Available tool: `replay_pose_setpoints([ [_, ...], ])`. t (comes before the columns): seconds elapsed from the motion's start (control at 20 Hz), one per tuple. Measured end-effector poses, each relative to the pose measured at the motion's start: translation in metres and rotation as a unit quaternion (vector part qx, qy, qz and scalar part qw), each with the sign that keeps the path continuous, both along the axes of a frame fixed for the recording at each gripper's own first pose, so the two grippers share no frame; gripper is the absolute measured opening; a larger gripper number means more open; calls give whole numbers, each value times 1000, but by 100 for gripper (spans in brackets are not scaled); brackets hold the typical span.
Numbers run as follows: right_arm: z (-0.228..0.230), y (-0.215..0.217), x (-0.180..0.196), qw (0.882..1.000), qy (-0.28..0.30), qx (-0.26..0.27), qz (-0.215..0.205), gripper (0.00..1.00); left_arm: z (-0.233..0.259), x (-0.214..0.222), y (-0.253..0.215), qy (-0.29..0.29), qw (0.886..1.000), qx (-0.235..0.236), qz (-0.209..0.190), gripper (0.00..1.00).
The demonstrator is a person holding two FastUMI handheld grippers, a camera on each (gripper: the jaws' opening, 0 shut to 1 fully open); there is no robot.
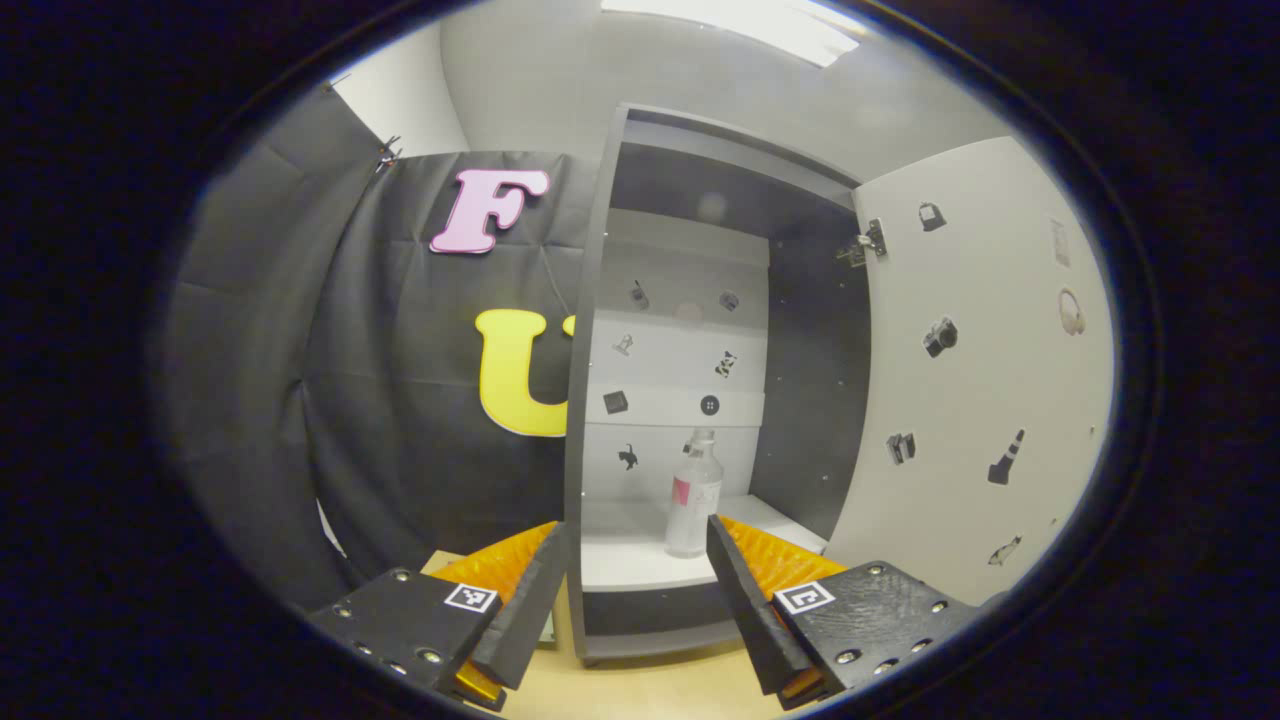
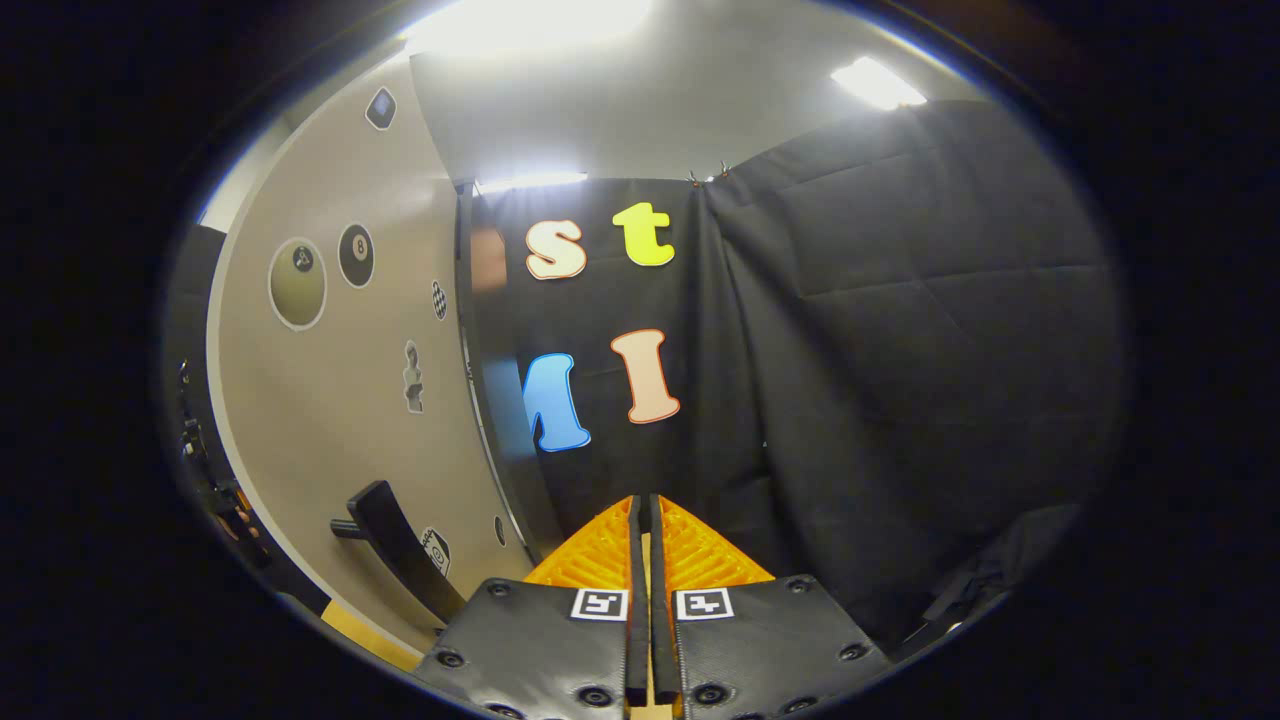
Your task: Open the cabinet door with the right hand, grasp the bottle in the cabinet with the left hand and place it on the coaster, then close the cabinet door with the right hand.
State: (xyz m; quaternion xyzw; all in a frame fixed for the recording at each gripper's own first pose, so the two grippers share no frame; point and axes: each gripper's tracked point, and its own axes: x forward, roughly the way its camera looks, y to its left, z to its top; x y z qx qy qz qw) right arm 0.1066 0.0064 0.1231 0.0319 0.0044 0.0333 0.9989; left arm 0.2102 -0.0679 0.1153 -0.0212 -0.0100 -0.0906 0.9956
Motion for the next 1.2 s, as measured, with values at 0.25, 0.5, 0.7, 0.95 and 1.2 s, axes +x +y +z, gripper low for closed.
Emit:
replay_pose_setpoints([
  [0.25, -16, -9, 28, 1000, 18, 10, 2, 35, 4, 58, -23, -4, 1000, 9, -5, 85],
  [0.5, -31, -22, 50, 999, 29, 21, -4, 92, 7, 106, -53, -6, 1000, 7, -29, 85],
  [0.7, -45, -39, 66, 998, 55, 8, -28, 91, -2, 141, -75, -7, 999, 15, -36, 84],
  [0.95, -51, -44, 91, 997, 66, 7, -28, 98, -20, 166, -93, 7, 999, -4, -48, 83],
  [1.2, -58, -50, 105, 996, 79, 19, -22, 98, -35, 191, -102, 20, 999, 3, -48, 82],
])
